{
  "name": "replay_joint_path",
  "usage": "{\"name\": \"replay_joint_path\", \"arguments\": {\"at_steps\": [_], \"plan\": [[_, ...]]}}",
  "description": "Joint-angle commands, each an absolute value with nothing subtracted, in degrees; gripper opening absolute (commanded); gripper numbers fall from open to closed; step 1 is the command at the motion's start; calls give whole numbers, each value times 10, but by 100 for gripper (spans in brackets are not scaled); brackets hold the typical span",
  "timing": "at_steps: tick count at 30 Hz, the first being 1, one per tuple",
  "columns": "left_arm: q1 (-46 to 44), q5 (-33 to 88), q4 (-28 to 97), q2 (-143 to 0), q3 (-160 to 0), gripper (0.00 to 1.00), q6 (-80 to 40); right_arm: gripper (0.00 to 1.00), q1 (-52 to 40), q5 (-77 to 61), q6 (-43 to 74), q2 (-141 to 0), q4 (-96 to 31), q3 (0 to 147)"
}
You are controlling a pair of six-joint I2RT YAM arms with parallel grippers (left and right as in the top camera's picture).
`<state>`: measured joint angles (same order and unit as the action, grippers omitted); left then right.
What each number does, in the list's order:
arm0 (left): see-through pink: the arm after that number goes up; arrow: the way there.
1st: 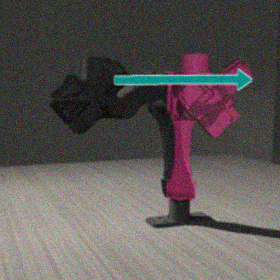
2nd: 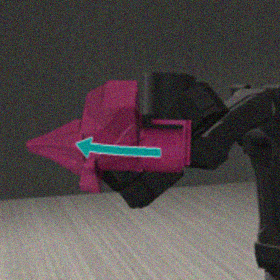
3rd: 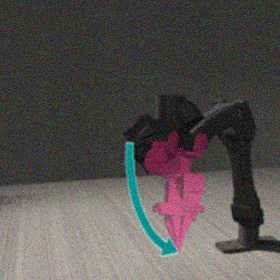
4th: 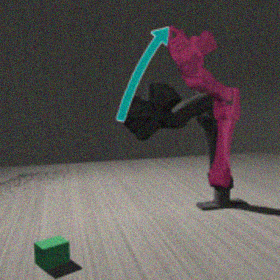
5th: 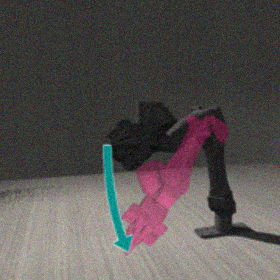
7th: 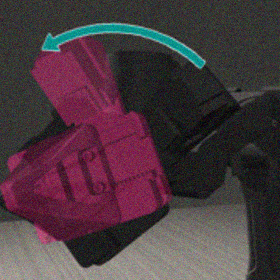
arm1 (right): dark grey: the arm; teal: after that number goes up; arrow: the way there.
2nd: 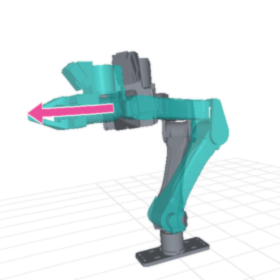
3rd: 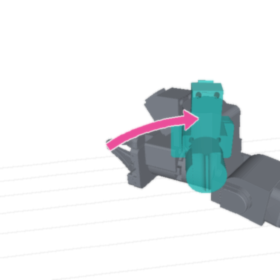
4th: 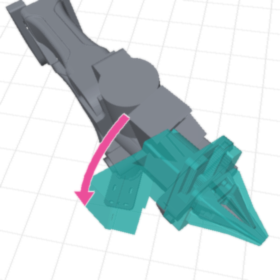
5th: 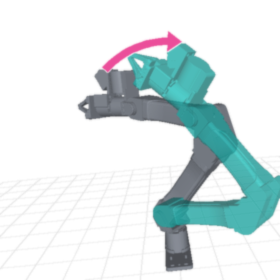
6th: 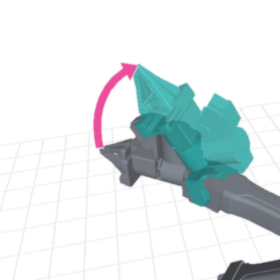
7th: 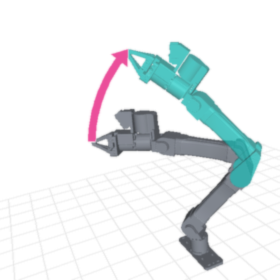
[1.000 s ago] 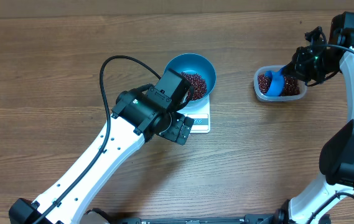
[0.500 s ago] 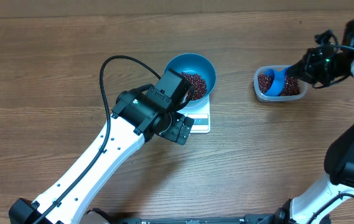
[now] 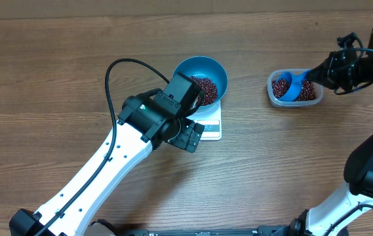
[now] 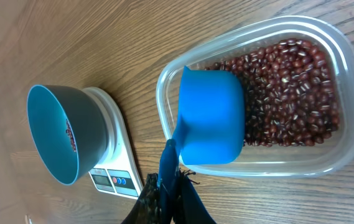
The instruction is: Scoop item into bowl and weigh 150g on scale
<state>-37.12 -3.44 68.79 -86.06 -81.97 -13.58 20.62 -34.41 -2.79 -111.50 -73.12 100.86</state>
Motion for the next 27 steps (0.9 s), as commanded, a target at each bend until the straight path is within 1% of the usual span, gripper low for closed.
{"name": "replay_joint_path", "arguments": {"at_steps": [1,15,27], "plan": [[-371,-38,687,-858,-831,100,-140,4,224,-371,-35,-1107,-733,1006],[-371,-38,687,-858,-831,100,-140,4,276,-402,-53,-1107,-754,1005],[-371,-38,688,-858,-831,99,-140,4,320,-547,-111,-1107,-784,1005]]}}
